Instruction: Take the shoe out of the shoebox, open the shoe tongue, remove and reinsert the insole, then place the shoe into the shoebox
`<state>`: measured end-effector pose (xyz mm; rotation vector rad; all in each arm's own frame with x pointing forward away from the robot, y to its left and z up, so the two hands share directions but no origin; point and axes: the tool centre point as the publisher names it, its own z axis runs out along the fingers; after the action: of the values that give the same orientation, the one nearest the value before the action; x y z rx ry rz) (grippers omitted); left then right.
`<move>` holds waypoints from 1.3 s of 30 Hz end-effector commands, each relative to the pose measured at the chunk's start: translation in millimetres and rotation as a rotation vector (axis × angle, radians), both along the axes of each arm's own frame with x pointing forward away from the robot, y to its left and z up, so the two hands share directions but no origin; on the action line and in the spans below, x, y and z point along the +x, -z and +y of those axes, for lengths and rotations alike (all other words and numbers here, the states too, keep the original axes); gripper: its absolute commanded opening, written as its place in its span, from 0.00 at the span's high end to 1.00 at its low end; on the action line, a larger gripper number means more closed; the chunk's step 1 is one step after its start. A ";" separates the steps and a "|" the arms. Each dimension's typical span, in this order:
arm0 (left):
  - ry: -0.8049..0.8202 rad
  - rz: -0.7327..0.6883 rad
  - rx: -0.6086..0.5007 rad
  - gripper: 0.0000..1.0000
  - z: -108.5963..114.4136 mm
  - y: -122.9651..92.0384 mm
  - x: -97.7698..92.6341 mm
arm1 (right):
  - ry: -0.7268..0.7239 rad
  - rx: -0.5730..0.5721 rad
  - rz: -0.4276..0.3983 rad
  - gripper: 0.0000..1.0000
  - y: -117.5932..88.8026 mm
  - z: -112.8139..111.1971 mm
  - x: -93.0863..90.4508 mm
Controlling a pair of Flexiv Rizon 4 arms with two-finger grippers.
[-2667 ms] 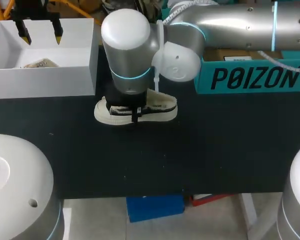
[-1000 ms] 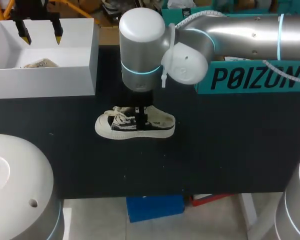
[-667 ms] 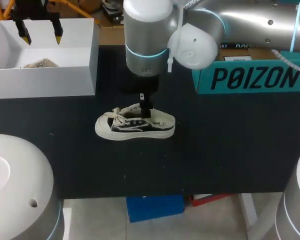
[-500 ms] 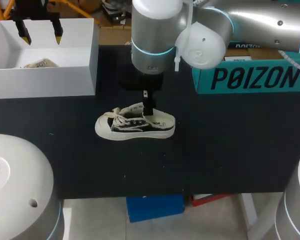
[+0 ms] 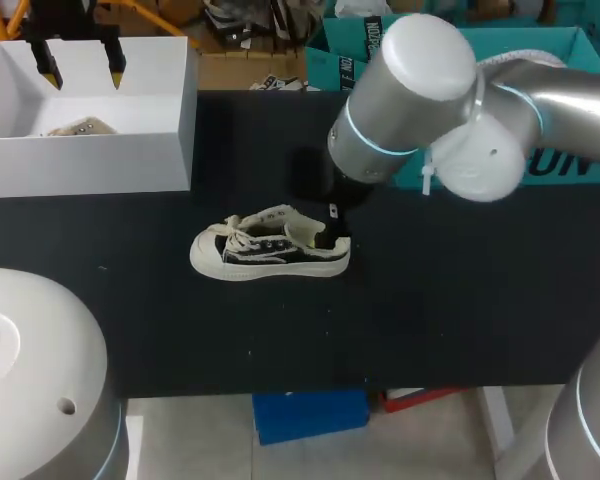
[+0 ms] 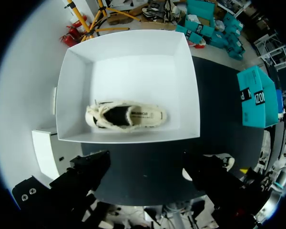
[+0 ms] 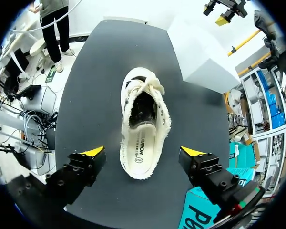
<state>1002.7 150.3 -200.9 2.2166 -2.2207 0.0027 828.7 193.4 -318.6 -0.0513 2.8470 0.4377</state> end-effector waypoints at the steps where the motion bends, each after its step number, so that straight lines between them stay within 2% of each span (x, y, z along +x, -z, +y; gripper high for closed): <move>1: -0.001 0.001 0.002 0.00 -0.4 -0.7 -0.8 | -0.068 0.213 0.017 0.00 0.6 -19.1 2.4; 9: -0.001 0.001 0.002 0.00 -0.4 -0.7 -0.8 | -0.142 0.305 0.055 0.00 3.0 -33.6 13.1; 29: -0.001 0.001 0.002 0.00 -0.4 -0.7 -0.8 | -0.142 0.305 0.055 0.00 3.0 -33.6 13.1; 39: -0.001 0.001 0.002 0.00 -0.4 -0.7 -0.8 | -0.125 0.387 0.067 0.00 26.2 -40.1 16.7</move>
<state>1002.7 150.3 -201.0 2.2166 -2.2207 0.0027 843.9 155.8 -333.6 -0.1427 2.7899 0.9721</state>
